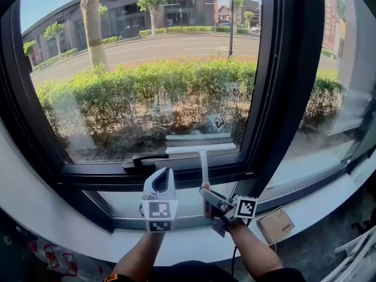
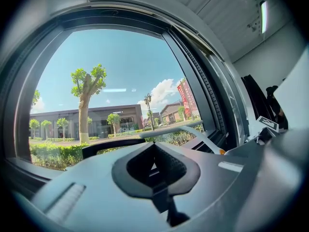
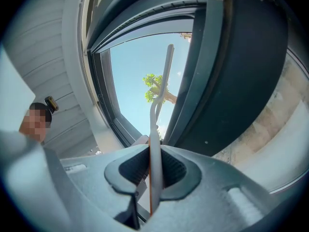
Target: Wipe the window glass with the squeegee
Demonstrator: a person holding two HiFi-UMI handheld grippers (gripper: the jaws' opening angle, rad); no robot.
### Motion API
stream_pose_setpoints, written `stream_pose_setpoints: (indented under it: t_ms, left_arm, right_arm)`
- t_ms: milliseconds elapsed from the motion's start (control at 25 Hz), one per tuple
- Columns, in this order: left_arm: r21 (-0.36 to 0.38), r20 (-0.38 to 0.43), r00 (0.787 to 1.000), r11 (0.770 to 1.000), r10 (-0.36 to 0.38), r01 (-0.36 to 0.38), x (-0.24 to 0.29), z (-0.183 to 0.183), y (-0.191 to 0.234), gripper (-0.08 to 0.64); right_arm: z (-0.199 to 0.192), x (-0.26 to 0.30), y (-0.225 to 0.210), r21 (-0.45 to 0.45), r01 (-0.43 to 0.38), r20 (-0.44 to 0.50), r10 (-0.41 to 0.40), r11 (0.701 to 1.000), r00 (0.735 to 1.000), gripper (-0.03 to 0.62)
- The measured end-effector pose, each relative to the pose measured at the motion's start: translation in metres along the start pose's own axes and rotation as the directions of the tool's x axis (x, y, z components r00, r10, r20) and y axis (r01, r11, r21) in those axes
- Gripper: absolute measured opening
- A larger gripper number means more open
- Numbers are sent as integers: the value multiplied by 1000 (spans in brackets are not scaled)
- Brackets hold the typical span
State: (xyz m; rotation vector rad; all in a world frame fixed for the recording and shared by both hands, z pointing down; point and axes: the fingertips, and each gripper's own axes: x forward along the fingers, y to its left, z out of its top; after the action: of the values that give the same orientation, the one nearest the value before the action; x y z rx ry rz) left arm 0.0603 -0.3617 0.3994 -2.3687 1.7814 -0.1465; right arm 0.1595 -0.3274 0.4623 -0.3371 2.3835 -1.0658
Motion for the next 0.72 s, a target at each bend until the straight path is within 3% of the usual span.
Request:
stream_pose_setpoints:
  t_ms: [400,640,720]
  left_arm:
    - [-1,6,1000,1000,-1,1,0,2,0,14]
    - [12,44,999,1000,-13,12,2,22,-4,14]
    - [18,69,997,1000,-19,18,4,35,-5,14]
  right_arm:
    - [0,-11,-3,-25,23,-10,-23,999,1000,51]
    - [17,-14,14,-125,32,-10,-34,992,999,49]
    - [28,-9,28,-157,1,-5,-2,988,1000,49]
